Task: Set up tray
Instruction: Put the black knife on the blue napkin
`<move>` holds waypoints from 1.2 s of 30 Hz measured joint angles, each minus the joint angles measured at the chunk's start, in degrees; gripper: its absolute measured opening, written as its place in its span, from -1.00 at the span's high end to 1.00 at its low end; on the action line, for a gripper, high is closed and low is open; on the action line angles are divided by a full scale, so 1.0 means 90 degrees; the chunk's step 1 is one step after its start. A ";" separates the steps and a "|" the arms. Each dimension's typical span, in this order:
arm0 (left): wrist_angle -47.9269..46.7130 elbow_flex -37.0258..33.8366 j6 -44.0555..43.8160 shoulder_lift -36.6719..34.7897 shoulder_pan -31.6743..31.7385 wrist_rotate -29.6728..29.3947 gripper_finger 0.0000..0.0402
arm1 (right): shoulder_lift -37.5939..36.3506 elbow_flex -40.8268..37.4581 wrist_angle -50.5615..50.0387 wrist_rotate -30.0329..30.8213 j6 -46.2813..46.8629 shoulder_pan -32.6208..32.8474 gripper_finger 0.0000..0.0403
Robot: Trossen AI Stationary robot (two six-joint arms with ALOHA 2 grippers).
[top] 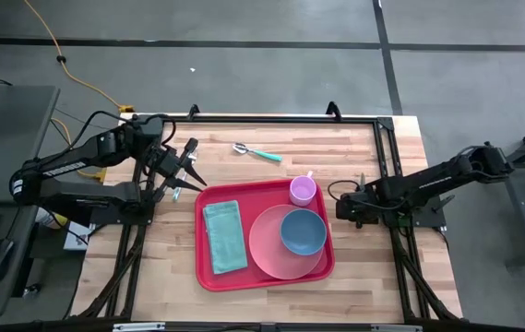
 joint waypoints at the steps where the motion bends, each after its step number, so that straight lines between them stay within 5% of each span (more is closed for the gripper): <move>1: -0.0021 0.0000 0.0000 0.0000 0.0000 -0.0031 0.45 | 0.0000 0.0000 -0.0003 0.0000 0.0002 0.0000 0.29; 14: -0.0094 0.0000 0.0046 0.0002 0.0000 -0.0092 0.45 | 0.0015 0.0000 0.0042 0.0047 -0.0038 0.0005 0.86; 36: -0.0079 0.0000 0.0046 0.0002 0.0000 -0.0108 0.45 | -0.0278 0.1053 -0.1242 0.0647 -0.0763 0.0007 0.87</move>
